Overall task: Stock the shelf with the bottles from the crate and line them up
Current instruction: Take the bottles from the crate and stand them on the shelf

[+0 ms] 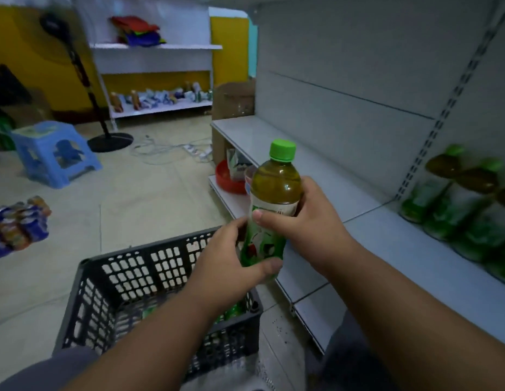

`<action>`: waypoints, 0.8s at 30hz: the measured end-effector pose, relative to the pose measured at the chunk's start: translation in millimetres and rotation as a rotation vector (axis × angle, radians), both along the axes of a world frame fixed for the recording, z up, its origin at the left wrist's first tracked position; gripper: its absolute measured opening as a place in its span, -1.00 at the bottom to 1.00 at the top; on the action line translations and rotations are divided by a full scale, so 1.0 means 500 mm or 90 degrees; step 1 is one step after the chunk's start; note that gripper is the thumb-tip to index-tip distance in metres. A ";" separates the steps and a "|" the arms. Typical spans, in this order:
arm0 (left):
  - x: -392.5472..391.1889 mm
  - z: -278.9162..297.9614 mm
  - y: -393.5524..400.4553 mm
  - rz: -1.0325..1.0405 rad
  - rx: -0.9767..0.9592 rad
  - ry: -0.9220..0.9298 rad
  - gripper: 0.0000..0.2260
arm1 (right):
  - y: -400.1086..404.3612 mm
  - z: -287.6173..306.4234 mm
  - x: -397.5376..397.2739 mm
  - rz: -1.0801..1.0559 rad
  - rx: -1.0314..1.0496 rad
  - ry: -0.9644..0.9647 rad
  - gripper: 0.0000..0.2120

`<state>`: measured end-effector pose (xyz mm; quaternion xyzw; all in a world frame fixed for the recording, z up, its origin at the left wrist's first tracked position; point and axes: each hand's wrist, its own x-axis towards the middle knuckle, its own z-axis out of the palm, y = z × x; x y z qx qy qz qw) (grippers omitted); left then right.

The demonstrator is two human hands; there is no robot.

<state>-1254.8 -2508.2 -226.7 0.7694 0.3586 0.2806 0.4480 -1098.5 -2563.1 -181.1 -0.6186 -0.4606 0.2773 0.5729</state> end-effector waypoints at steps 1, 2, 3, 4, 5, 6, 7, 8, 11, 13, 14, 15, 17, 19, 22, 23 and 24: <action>0.017 0.004 -0.002 -0.011 0.001 -0.011 -0.32 | -0.013 0.005 0.010 -0.021 -0.001 -0.008 -0.43; 0.034 0.008 -0.003 -0.029 0.000 -0.015 -0.34 | -0.026 0.009 0.021 -0.042 -0.004 -0.017 -0.44; 0.052 0.012 -0.004 -0.054 0.003 -0.014 -0.35 | -0.039 0.014 0.031 -0.063 -0.006 -0.022 -0.44; 0.071 0.016 -0.007 -0.084 0.009 -0.014 -0.36 | -0.054 0.020 0.040 -0.086 -0.006 -0.027 -0.43; 0.090 0.022 -0.013 -0.118 0.022 -0.016 -0.36 | -0.069 0.025 0.050 -0.115 -0.004 -0.033 -0.40; 0.109 0.029 -0.020 -0.152 0.033 -0.021 -0.34 | -0.088 0.033 0.057 -0.148 -0.001 -0.041 -0.36; 0.128 0.036 -0.029 -0.184 0.038 -0.026 -0.33 | -0.106 0.041 0.066 -0.183 0.002 -0.048 -0.34; 0.149 0.039 -0.038 -0.215 0.040 -0.033 -0.32 | -0.128 0.050 0.073 -0.217 0.003 -0.056 -0.34; 0.205 0.053 -0.077 -0.305 0.042 -0.046 -0.38 | -0.200 0.078 0.095 -0.313 0.005 -0.064 -0.40; 0.243 0.060 -0.108 -0.355 0.045 -0.048 -0.36 | -0.251 0.096 0.107 -0.367 0.009 -0.065 -0.42; 0.261 0.063 -0.125 -0.380 0.049 -0.048 -0.39 | -0.277 0.104 0.112 -0.394 0.010 -0.068 -0.43; 0.279 0.066 -0.142 -0.405 0.055 -0.047 -0.41 | -0.302 0.110 0.118 -0.423 0.010 -0.069 -0.44; 0.318 0.071 -0.178 -0.452 0.071 -0.052 -0.37 | -0.352 0.114 0.133 -0.486 0.008 -0.071 -0.45; 0.360 0.067 -0.212 -0.490 0.105 -0.046 -0.31 | -0.399 0.109 0.150 -0.549 0.001 -0.072 -0.41; 0.421 0.056 -0.267 -0.555 0.137 -0.040 -0.29 | -0.464 0.093 0.178 -0.623 -0.019 -0.072 -0.41; 0.442 0.050 -0.287 -0.581 0.143 -0.035 -0.31 | -0.486 0.086 0.188 -0.646 -0.026 -0.072 -0.41; 0.464 0.044 -0.310 -0.610 0.148 -0.026 -0.33 | -0.510 0.078 0.197 -0.667 -0.032 -0.071 -0.41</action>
